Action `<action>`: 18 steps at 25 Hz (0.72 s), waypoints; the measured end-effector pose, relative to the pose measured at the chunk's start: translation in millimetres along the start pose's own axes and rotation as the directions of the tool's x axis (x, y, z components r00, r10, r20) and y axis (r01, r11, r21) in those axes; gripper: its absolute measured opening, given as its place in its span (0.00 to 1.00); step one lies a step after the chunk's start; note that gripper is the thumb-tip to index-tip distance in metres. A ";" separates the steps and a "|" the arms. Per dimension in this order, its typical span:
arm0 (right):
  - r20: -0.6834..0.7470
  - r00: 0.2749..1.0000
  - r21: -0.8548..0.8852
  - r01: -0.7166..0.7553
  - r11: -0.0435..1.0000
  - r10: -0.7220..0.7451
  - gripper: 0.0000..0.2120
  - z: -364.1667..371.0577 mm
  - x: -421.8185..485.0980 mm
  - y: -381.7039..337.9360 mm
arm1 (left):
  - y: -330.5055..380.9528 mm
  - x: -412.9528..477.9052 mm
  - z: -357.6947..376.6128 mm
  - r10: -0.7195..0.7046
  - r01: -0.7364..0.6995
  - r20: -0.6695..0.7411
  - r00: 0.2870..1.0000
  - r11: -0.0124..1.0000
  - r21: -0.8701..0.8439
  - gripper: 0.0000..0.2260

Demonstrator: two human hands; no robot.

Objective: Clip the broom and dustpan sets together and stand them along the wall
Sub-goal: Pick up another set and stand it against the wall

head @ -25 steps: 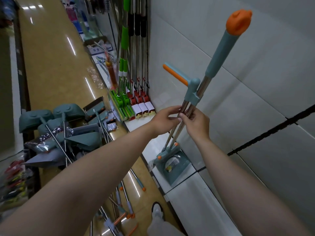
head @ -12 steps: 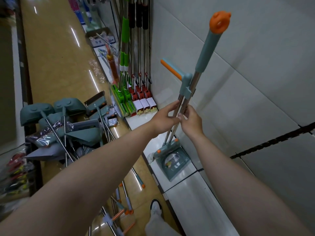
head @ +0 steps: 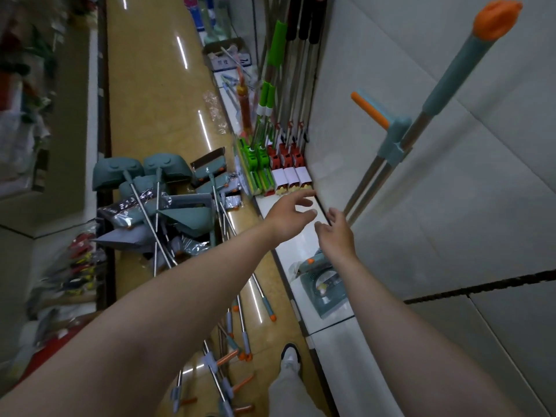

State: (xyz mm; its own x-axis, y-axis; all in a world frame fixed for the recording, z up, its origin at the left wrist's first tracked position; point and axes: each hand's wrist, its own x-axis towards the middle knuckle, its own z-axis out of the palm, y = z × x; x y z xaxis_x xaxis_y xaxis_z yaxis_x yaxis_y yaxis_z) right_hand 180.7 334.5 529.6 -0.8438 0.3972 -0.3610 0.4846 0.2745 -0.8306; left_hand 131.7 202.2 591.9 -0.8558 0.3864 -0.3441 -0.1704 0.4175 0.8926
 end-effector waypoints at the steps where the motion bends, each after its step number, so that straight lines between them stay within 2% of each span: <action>1: 0.024 1.000 0.007 0.006 1.000 -0.007 0.24 13.0 -6.0 -4.1 | -8.1 -6.5 -10.8 -0.006 0.006 -0.034 0.999 1.000 0.002 0.20; 5: 0.103 0.993 0.000 0.054 0.999 -0.053 0.23 70.9 -38.0 -23.4 | -48.9 -46.7 -67.3 -0.039 0.031 -0.203 0.978 0.999 -0.040 0.17; 9: 0.171 0.981 -0.003 0.097 0.995 -0.095 0.22 125.6 -71.1 -30.6 | -109.4 -97.3 -118.8 -0.092 0.050 -0.415 0.905 0.993 -0.111 0.12; 13: 0.188 0.979 -0.029 0.087 0.996 -0.080 0.23 173.2 -82.8 -10.0 | -166.3 -130.3 -147.1 -0.160 0.074 -0.502 0.850 0.980 -0.187 0.10; 18: 0.257 0.966 -0.075 0.036 0.996 -0.016 0.22 234.0 -44.1 41.6 | -244.1 -112.7 -158.8 -0.214 0.095 -0.568 0.795 0.968 -0.232 0.09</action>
State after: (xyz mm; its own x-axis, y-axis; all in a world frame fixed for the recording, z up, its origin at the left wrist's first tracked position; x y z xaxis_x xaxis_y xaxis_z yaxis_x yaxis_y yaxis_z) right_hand 184.0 123.4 411.7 -0.8823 0.1542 -0.4447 0.4695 0.3541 -0.8088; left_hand 192.2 -73.9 459.1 -0.9210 -0.2497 -0.2990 -0.3597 0.2506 0.8988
